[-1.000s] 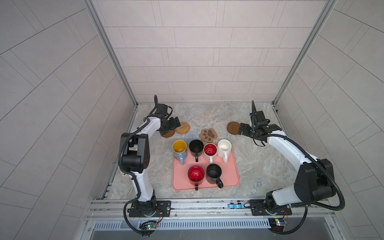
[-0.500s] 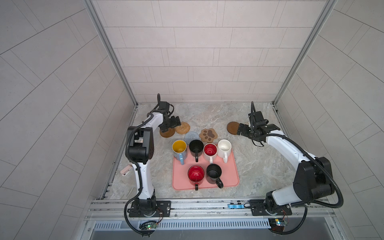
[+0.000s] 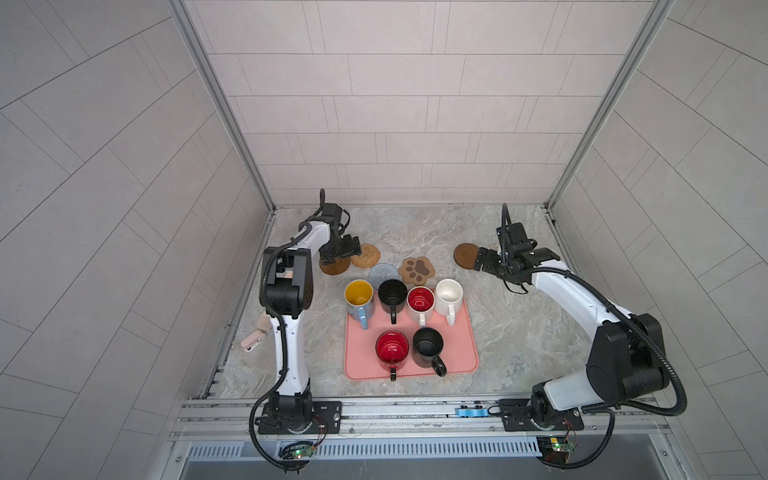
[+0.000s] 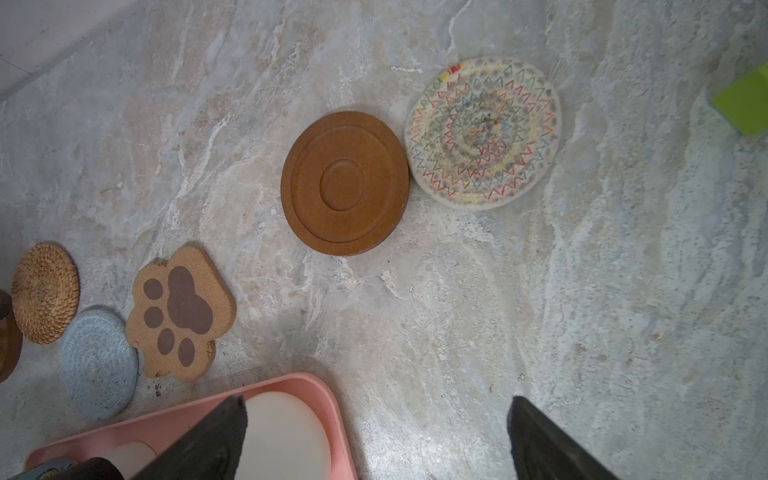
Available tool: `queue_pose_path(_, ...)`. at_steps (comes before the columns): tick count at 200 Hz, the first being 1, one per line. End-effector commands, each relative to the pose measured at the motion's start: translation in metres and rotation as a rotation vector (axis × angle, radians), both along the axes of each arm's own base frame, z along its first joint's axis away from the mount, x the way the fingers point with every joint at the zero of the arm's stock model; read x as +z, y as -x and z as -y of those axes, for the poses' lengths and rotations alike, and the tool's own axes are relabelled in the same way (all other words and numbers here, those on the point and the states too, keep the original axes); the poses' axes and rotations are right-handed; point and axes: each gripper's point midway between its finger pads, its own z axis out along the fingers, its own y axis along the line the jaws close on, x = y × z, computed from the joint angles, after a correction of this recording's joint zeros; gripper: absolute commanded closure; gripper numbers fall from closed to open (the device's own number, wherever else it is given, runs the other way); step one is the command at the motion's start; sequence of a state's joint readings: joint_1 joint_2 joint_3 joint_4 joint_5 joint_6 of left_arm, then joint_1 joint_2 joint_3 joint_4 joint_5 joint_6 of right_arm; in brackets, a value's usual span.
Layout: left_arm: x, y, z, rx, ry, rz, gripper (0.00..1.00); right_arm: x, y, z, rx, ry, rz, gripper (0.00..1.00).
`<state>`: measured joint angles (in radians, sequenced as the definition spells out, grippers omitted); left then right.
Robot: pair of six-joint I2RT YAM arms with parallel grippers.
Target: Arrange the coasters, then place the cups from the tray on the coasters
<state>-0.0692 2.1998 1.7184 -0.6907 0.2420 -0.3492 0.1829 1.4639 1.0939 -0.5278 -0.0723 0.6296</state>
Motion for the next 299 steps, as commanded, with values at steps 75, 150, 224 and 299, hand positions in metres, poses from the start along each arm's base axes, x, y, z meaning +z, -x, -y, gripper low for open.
queue_pose_path(75,-0.012,0.006,-0.020,-0.011,-0.041,-0.054,0.03,-0.005,0.012,0.001,-0.015,-0.003,-0.021,0.01)
queue_pose_path(150,-0.006,-0.004,-0.013,0.018,0.001,-0.022,0.03,-0.004,0.012,0.002,-0.005,0.007,-0.025,0.01)
queue_pose_path(224,0.057,-0.014,0.036,-0.122,0.062,0.109,0.03,0.022,0.014,0.021,0.036,0.142,-0.032,0.01)
queue_pose_path(299,0.036,-0.031,0.100,-0.130,0.219,0.102,0.03,0.011,0.027,0.021,0.011,0.105,-0.028,0.01)
